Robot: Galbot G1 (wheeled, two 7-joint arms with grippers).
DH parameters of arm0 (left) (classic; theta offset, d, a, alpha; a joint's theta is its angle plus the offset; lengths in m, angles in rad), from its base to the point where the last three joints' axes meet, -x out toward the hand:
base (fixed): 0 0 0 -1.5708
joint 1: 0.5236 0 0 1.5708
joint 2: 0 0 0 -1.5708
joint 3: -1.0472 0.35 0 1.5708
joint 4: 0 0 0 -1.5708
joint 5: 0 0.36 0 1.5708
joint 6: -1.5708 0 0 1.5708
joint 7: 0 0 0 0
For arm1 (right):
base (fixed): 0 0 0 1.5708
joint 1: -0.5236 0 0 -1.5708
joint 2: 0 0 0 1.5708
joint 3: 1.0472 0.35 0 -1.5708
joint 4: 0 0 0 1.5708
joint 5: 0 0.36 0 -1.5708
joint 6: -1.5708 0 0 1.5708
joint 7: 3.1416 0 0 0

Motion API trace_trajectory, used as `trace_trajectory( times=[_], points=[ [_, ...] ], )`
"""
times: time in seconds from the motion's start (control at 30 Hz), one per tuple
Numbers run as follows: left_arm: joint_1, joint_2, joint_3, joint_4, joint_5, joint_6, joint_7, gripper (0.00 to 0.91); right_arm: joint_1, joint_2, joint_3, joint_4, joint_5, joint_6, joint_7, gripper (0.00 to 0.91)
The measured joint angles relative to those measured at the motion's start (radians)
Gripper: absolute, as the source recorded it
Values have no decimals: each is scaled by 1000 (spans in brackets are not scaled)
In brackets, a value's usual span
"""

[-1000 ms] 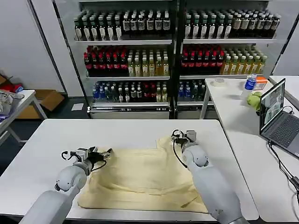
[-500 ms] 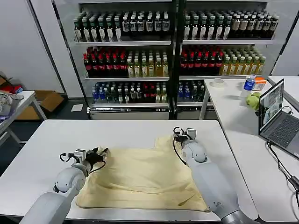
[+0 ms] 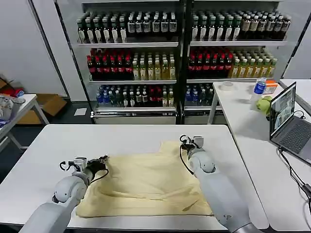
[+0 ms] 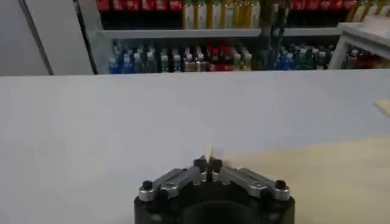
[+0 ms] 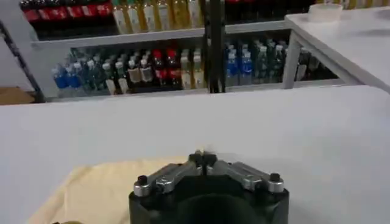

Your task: Fold and organize the clothes.

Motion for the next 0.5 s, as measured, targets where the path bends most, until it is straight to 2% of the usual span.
trace_trajectory(
  times=[0.5],
  points=[
    [48, 20, -40, -100, -30, -27, 11, 10, -83, -63, 28, 217, -4, 56, 4, 0]
  ],
)
